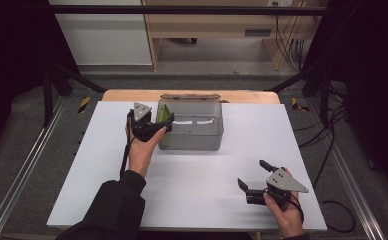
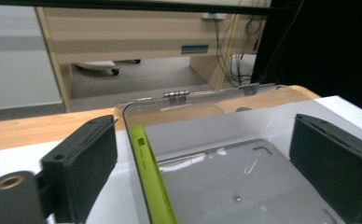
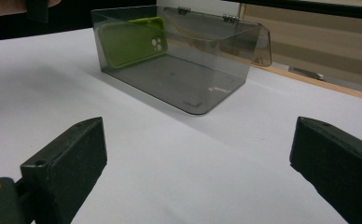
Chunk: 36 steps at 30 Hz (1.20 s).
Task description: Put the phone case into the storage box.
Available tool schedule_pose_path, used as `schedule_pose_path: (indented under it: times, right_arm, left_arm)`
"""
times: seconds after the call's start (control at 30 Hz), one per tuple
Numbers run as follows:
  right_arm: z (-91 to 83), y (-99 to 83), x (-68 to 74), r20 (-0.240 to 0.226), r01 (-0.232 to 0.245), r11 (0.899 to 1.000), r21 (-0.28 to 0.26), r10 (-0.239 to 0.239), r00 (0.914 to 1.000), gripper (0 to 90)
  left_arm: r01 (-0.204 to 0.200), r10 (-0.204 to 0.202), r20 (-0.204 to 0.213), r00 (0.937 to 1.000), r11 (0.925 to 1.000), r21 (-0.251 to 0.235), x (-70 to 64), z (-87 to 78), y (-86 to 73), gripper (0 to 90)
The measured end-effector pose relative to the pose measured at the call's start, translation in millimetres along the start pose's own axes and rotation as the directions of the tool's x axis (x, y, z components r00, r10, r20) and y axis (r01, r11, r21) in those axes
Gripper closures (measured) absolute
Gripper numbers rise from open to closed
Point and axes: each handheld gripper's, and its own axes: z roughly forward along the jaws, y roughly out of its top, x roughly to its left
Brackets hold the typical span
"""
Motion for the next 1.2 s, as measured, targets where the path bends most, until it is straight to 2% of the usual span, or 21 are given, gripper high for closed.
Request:
schedule_pose_path:
  times: [0.17,0.37,0.87,1.2]
  right_arm:
    - [-0.2,0.1,0.1,0.001,-0.003,1.000,0.000,0.003,1.0000,4.0]
    - [0.1,0.2,0.3,0.003,-0.004,1.000,0.002,0.004,1.0000,4.1]
    - [0.1,0.4,0.4,0.006,-0.007,1.000,0.004,0.006,1.0000,4.1]
    - [0.4,0.3,0.8,0.003,-0.006,1.000,0.006,0.006,1.0000,4.1]
  left_arm:
    - [-0.005,0.005,0.010,0.9999,0.9999,-0.016,-0.5,-1.6,0.4,4.6]
    - [-0.006,0.008,0.041,0.9991,0.9993,-0.036,-2.3,-4.1,0.2,3.9]
    - [-0.012,0.015,0.056,0.9983,0.9986,-0.051,-4.4,-5.7,0.8,3.9]
    - [-0.030,0.038,0.097,0.9945,0.9962,-0.082,-9.7,-9.9,0.9,1.4]
